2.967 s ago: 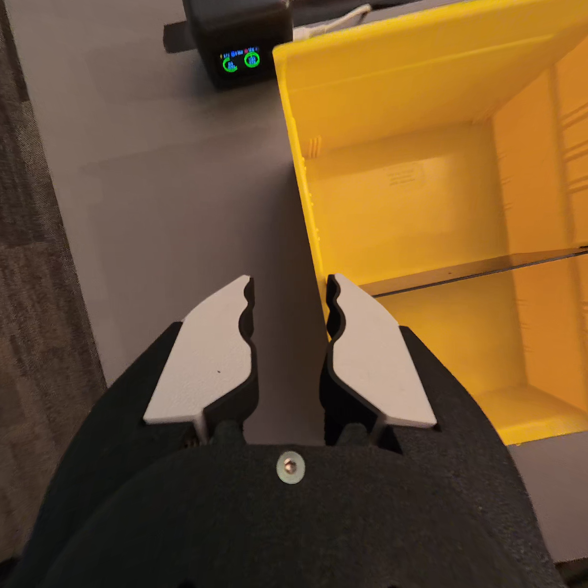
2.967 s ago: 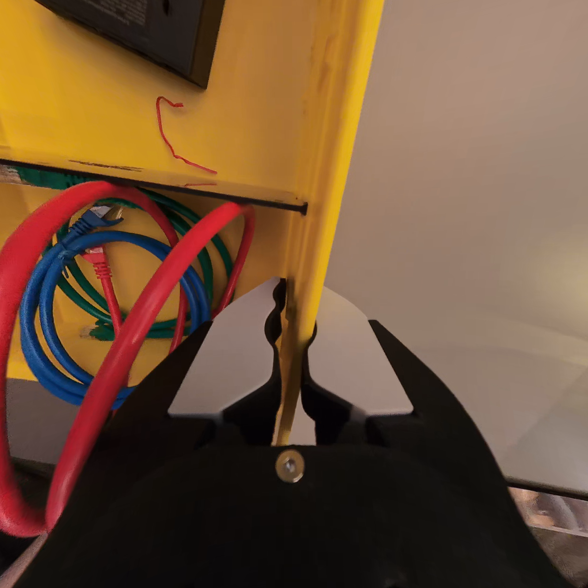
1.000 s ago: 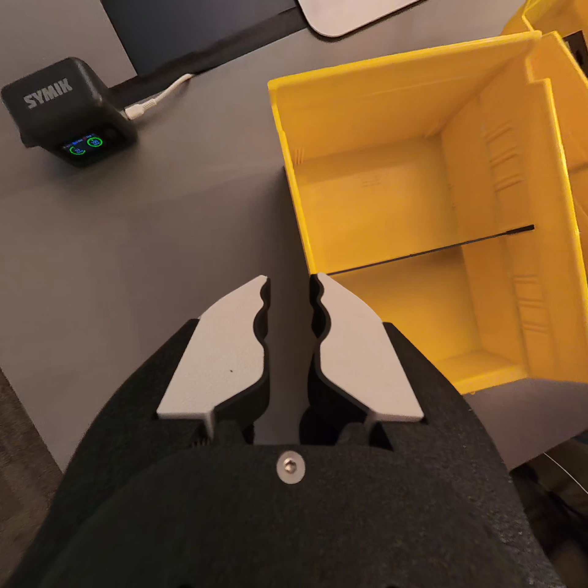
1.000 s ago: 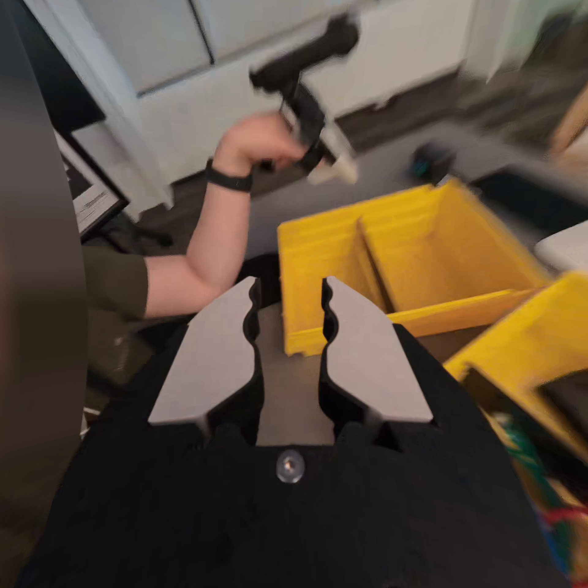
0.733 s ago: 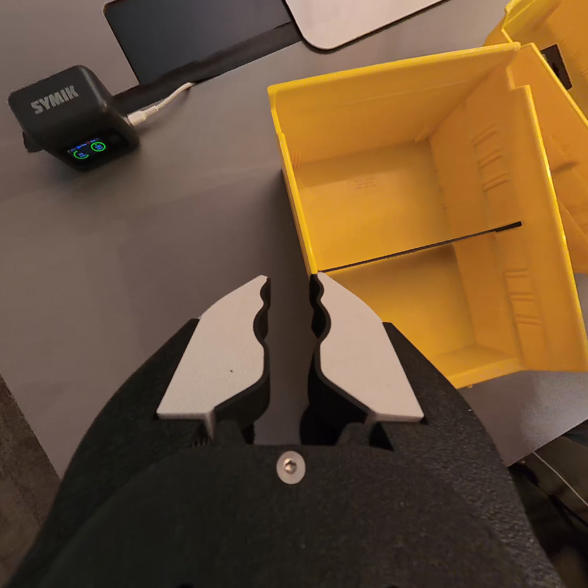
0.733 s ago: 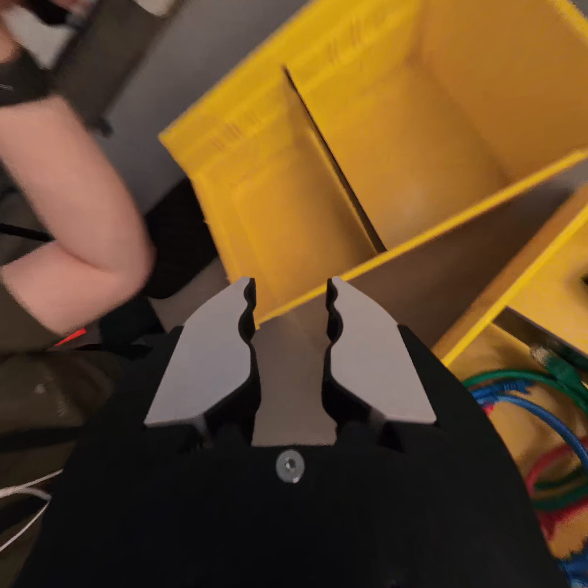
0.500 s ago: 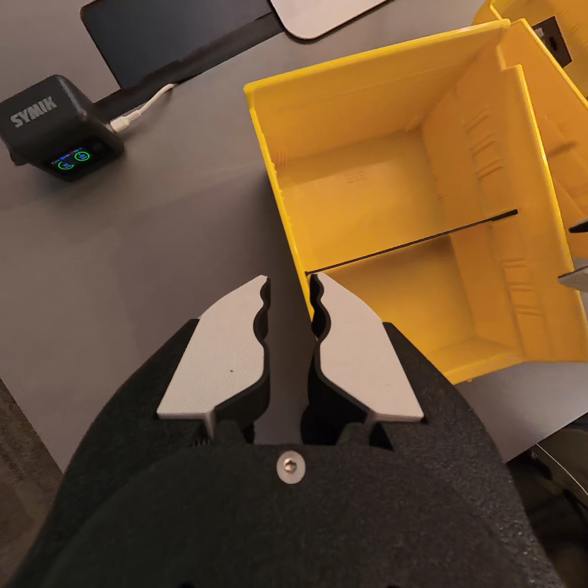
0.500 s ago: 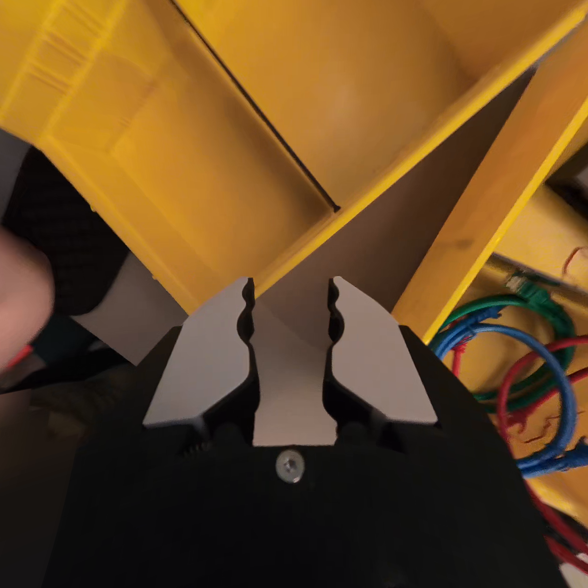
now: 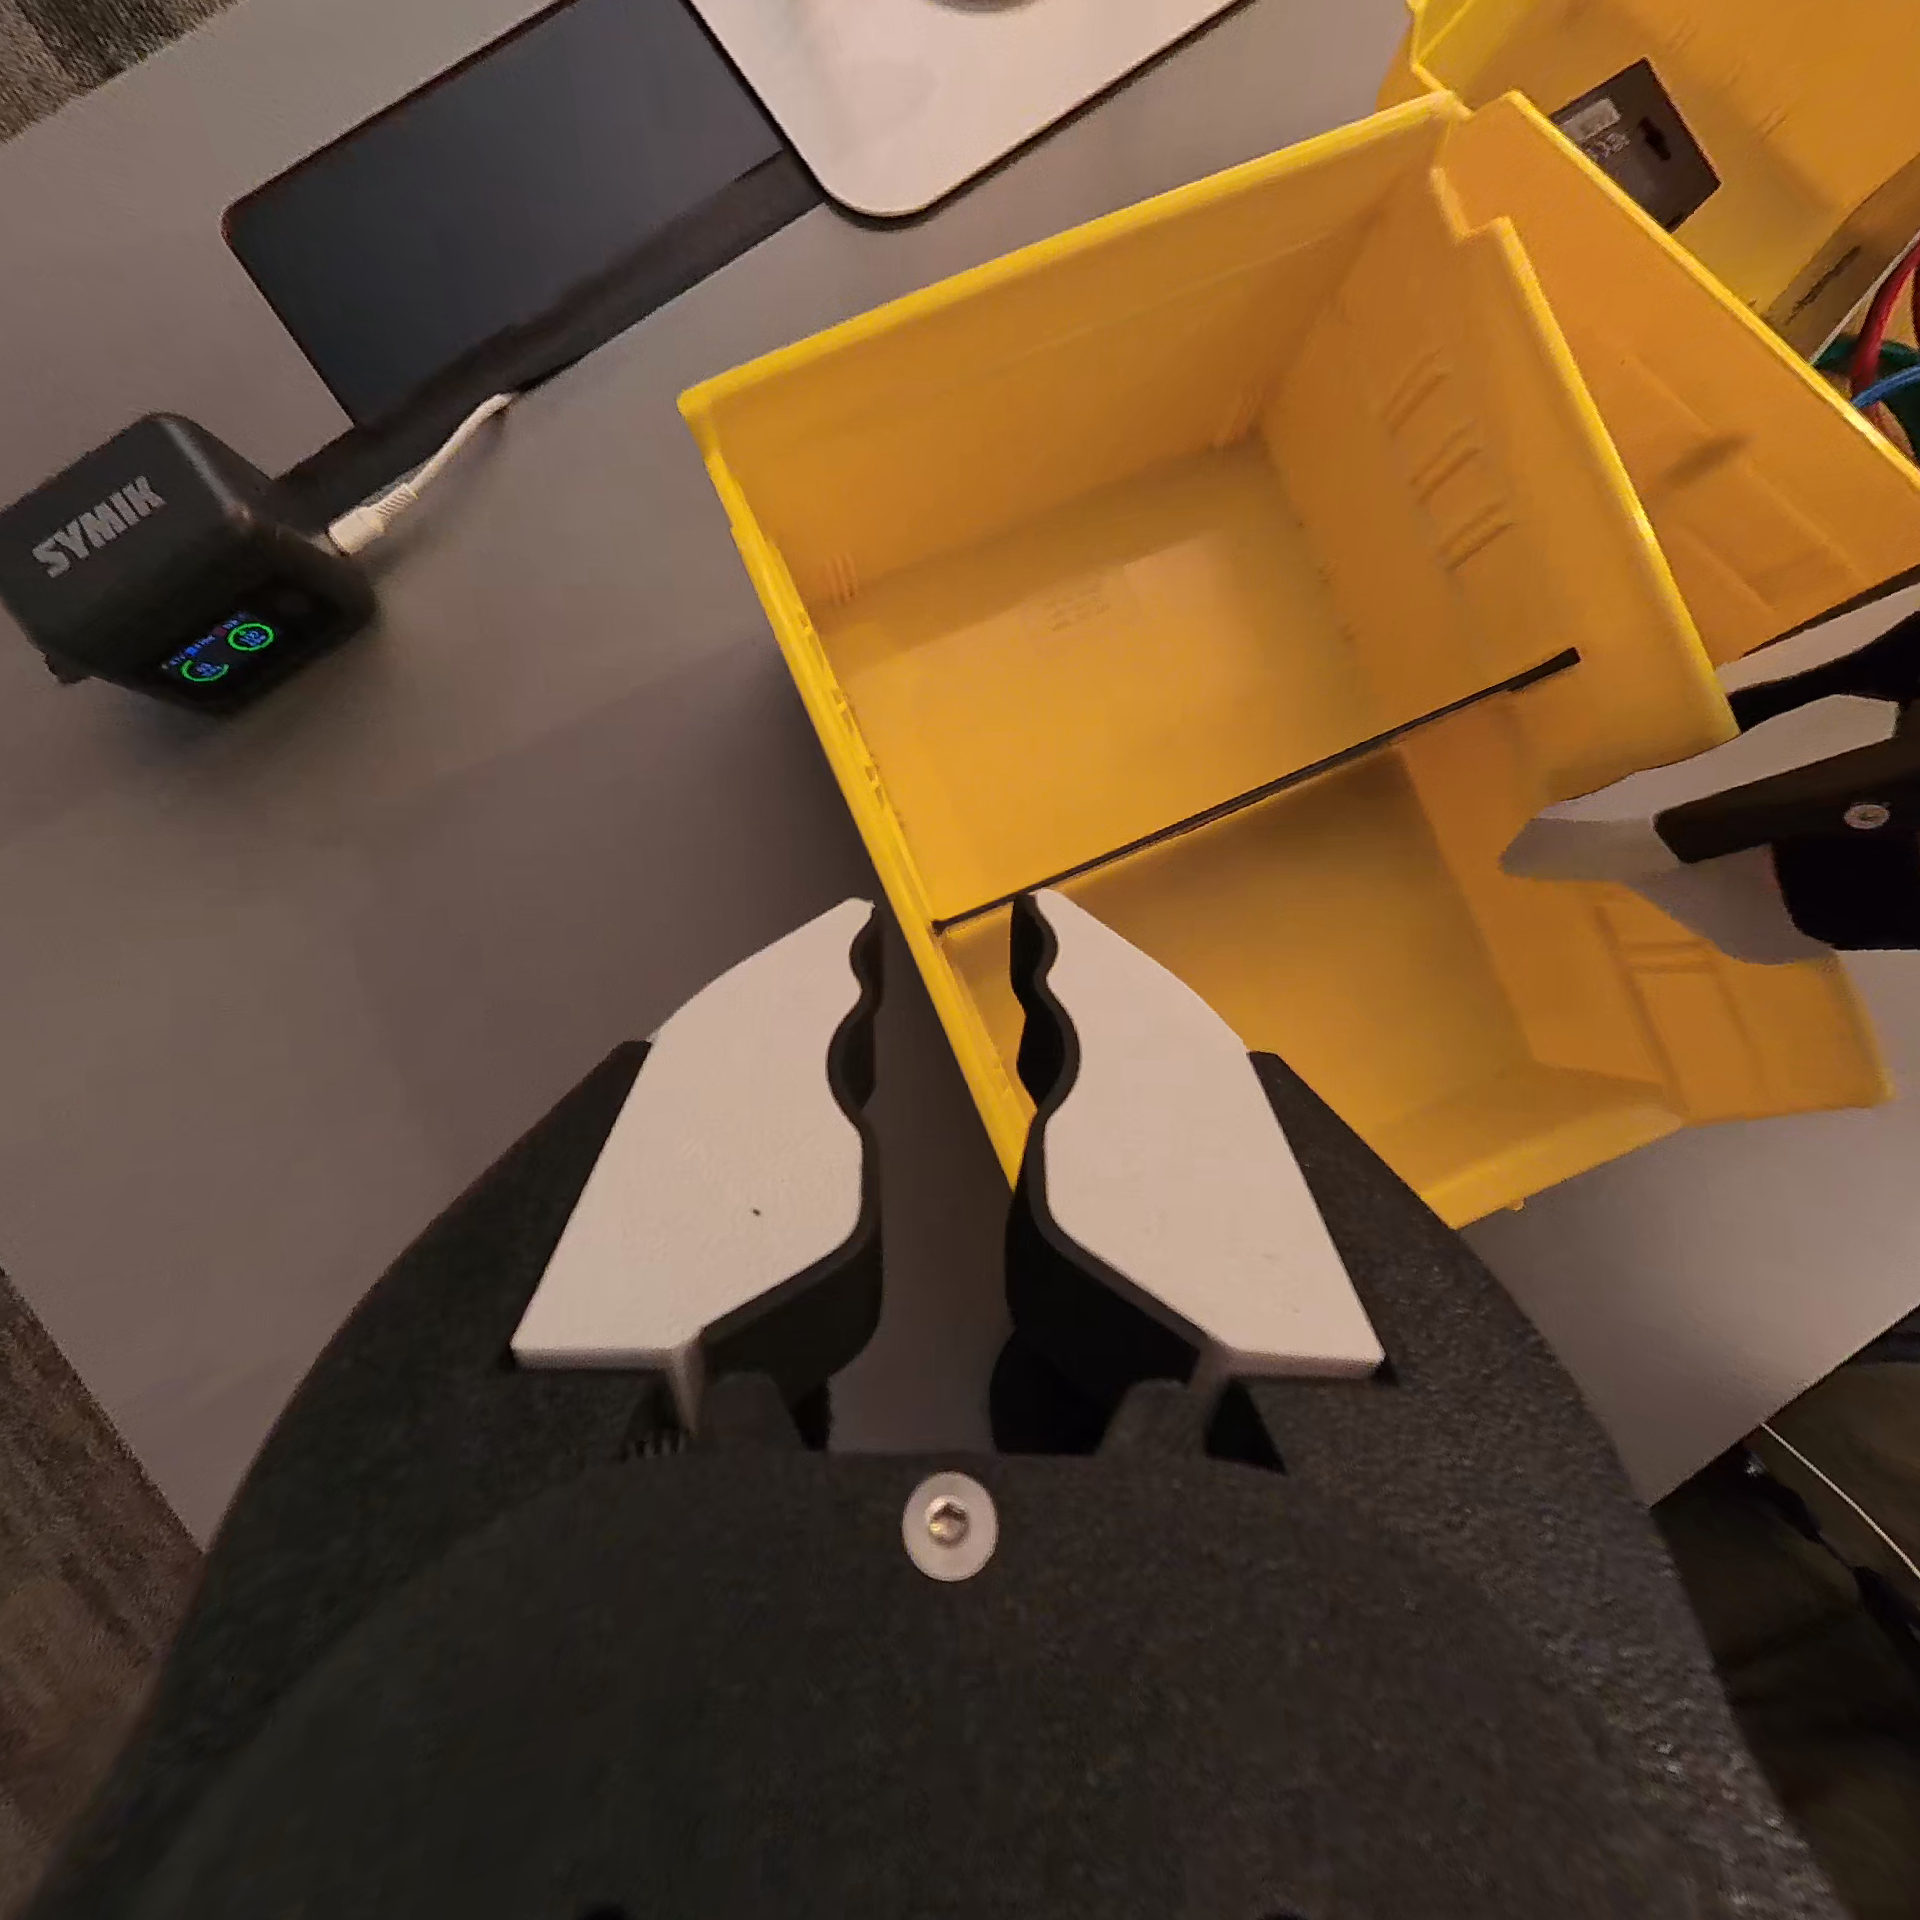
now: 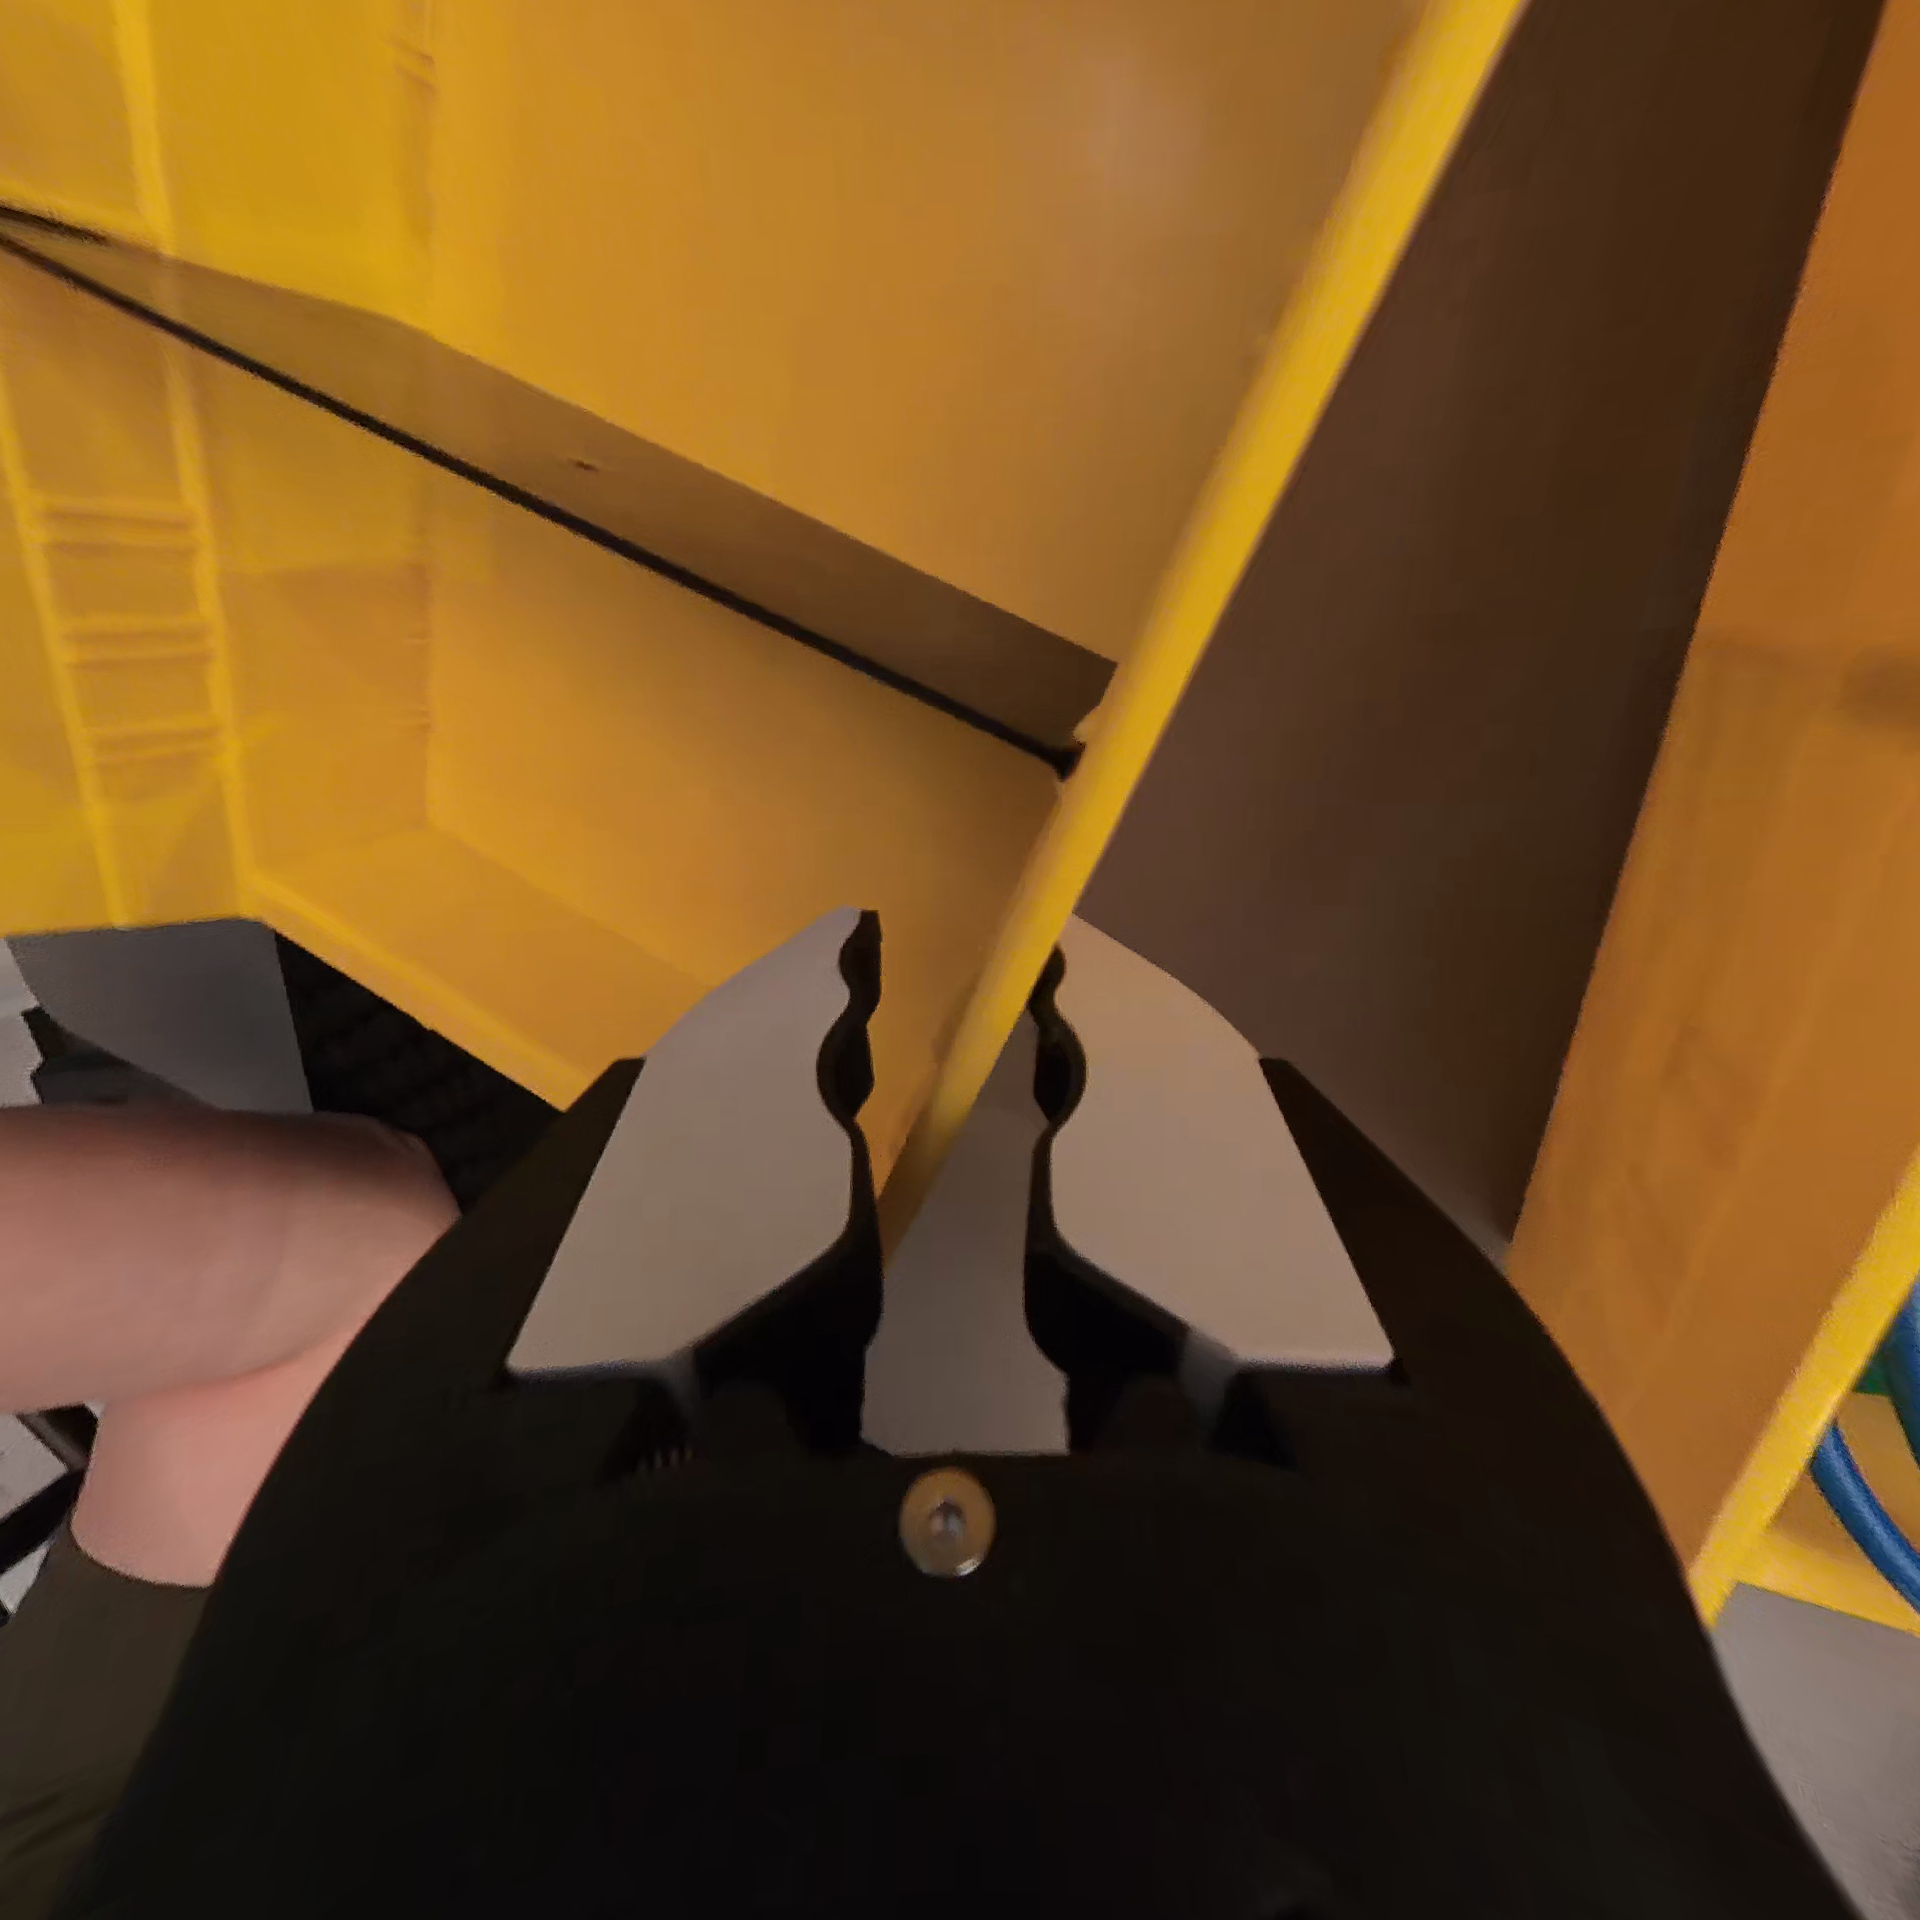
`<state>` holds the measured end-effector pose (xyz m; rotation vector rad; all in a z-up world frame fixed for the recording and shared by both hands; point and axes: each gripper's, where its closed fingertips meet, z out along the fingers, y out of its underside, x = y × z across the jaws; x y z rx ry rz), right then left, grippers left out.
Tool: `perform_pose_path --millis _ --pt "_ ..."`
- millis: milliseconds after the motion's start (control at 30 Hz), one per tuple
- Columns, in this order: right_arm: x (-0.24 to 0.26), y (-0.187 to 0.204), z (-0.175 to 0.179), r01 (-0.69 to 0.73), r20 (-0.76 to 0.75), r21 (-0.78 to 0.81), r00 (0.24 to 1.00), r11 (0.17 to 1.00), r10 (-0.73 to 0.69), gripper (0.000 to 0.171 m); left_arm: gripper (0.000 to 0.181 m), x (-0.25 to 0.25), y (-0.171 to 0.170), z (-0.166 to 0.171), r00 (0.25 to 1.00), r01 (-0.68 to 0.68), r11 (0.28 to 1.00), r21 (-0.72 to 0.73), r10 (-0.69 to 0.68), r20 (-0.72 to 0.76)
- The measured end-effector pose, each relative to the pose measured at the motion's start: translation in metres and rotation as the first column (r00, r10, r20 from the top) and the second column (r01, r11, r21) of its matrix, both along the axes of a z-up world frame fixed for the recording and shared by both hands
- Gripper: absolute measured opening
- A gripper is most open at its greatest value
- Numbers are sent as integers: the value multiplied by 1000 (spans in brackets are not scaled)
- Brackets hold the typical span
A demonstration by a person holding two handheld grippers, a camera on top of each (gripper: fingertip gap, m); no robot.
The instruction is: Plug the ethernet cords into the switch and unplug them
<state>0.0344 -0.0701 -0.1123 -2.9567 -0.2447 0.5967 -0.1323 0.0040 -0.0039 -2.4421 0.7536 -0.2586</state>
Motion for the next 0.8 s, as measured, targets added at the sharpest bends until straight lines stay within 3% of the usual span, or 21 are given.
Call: perform_pose_path --millis 133,300,500,800 --pt "-1 9 -2 87 -2 -5 996 996 -87 18 23 -2 -2 1 1000 4 1000 6 -4 -10" --pt "-9 35 -3 -1 27 19 1000 1000 0 13 22 -4 -6 8 1000 5 999 32 -5 -3" --pt "-14 38 -15 -183 156 -131 967 974 202 13 22 -7 -10 18 1000 17 997 73 -18 14" --pt "-18 50 -6 -204 214 -110 951 973 223 9 22 -32 -15 24 998 -41 996 85 37 44"
